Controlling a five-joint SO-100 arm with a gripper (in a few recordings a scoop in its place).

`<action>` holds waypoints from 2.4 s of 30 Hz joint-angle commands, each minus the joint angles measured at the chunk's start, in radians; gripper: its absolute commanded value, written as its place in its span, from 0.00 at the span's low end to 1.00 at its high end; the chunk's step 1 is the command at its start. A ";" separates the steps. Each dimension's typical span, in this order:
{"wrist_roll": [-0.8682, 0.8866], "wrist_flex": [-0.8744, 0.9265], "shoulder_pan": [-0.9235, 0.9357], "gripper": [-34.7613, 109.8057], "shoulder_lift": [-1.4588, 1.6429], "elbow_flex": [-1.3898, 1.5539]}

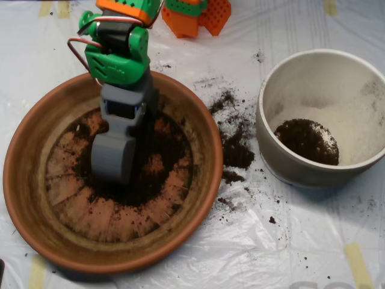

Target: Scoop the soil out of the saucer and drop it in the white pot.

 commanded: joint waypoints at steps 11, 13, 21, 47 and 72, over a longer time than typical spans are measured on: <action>-0.008 0.141 0.048 0.62 -0.144 -0.167; -0.008 0.150 0.040 0.61 -0.170 -0.212; -0.009 0.164 -0.005 0.58 -0.181 -0.314; 0.003 -0.086 -0.003 0.24 -0.055 -0.189; -0.006 0.362 -0.308 0.24 0.440 -0.515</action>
